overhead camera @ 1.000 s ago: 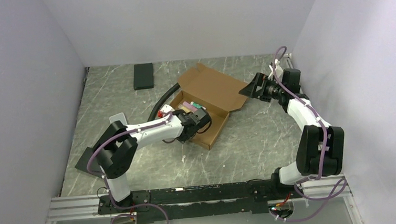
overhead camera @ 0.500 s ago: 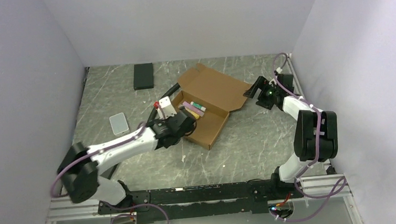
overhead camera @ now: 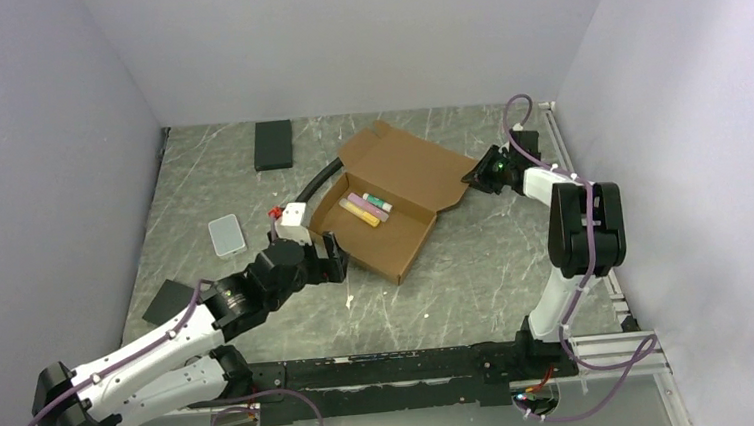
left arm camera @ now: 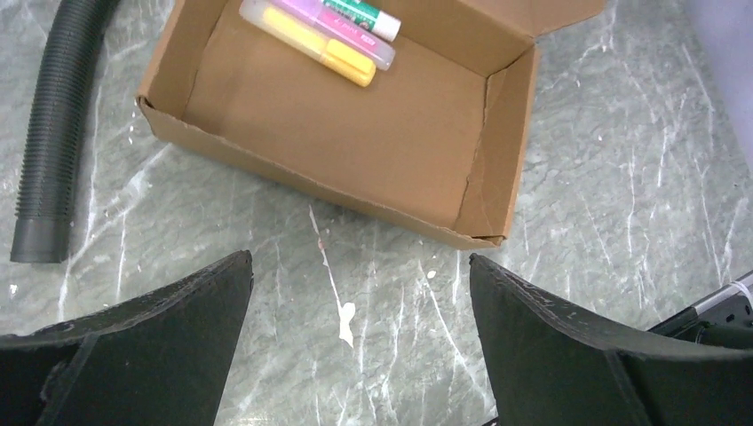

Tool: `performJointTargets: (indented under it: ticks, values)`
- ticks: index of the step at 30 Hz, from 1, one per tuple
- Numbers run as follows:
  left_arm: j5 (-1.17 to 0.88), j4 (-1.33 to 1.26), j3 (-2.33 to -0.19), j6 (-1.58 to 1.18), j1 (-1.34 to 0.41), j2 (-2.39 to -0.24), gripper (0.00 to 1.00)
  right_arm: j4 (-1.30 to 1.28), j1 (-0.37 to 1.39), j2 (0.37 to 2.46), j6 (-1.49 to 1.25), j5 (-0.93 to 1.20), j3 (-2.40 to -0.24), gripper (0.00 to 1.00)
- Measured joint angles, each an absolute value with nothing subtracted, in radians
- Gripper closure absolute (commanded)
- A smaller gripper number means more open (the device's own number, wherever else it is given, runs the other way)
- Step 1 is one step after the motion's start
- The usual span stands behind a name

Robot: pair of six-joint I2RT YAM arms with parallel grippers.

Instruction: Fold the paper box

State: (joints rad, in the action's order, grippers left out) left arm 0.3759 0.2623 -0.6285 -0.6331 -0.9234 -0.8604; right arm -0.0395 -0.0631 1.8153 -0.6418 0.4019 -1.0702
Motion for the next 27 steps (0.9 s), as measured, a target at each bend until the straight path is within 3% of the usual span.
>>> performJointTargets:
  ticks: [5, 13, 20, 23, 27]
  values:
    - [0.361, 0.248, -0.628, -0.609, -0.917, -0.841, 0.04, -0.015, -0.066, 1.821, -0.656, 0.397, -1.076, 1.00]
    - [0.277, 0.223, -0.628, -0.567, -0.849, -0.894, 0.05, 0.030, -0.073, 1.794, -0.567, 0.380, -1.131, 1.00]
    - [0.010, 0.102, -0.651, -0.561, -0.556, -0.973, 0.02, 0.090, -0.076, 1.715, -0.427, 0.394, -1.132, 1.00]
    - [-0.071, 0.059, -0.722, -0.559, -0.461, -1.072, 0.05, 0.111, -0.076, 1.683, -0.381, 0.403, -1.131, 1.00]
    - [-0.131, 0.002, -0.874, -0.527, -0.386, -1.259, 0.00, 0.134, -0.076, 1.649, -0.328, 0.405, -1.116, 1.00]
